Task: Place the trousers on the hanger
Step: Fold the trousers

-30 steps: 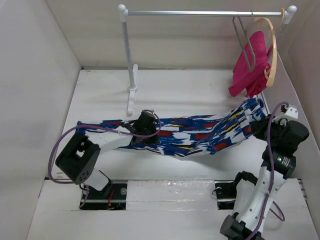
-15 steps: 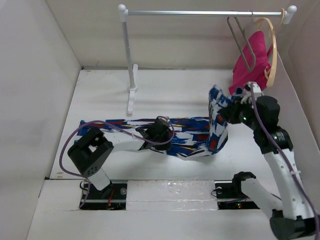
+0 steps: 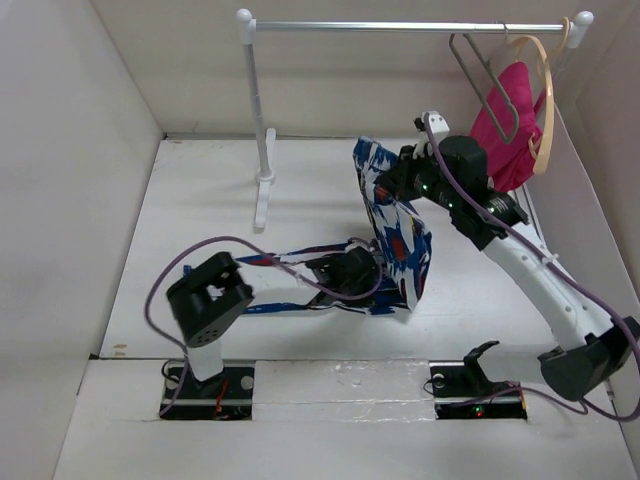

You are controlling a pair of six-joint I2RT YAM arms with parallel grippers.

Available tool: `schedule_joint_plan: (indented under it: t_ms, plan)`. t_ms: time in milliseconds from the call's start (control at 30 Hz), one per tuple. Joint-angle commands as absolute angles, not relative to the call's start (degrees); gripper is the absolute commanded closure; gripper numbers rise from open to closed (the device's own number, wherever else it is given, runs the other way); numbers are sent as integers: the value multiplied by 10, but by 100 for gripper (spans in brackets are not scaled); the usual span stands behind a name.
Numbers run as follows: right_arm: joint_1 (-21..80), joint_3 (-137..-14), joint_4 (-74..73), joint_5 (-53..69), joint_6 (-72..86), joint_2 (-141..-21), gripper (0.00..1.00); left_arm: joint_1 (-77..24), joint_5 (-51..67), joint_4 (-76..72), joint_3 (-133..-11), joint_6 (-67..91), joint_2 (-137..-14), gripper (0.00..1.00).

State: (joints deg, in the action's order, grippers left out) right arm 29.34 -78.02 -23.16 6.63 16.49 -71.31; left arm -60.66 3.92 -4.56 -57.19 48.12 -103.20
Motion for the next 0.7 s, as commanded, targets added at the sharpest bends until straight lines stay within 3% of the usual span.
schedule_joint_plan:
  t_ms: [0,33,133,233,367,500,600,633,667]
  plan:
    - [306,-863,-125,88,175,-735,100,-581,-67,60,-504,458,-862,96]
    - [311,-872,-122,89,176,-743,100,-566,-89,66,-491,451,-741,93]
    - [341,-906,-112,91,175,-779,100,-516,-164,146,-511,430,-561,89]
    - [381,-937,-92,94,179,-824,100,-417,-196,229,-589,404,-487,87]
    - [446,-997,-72,102,182,-912,100,-278,-208,273,-700,377,-466,86]
    - [515,-1083,-41,152,192,-1040,100,-278,-258,300,-833,364,-487,85]
    - [574,-1174,-23,191,200,-1173,100,-278,-306,312,-865,353,-492,85]
    - [603,-1199,-25,205,201,-1207,92,-278,-313,314,-878,350,-490,84]
    - [613,-1254,-31,219,201,-1243,62,-278,-329,321,-885,348,-490,84]
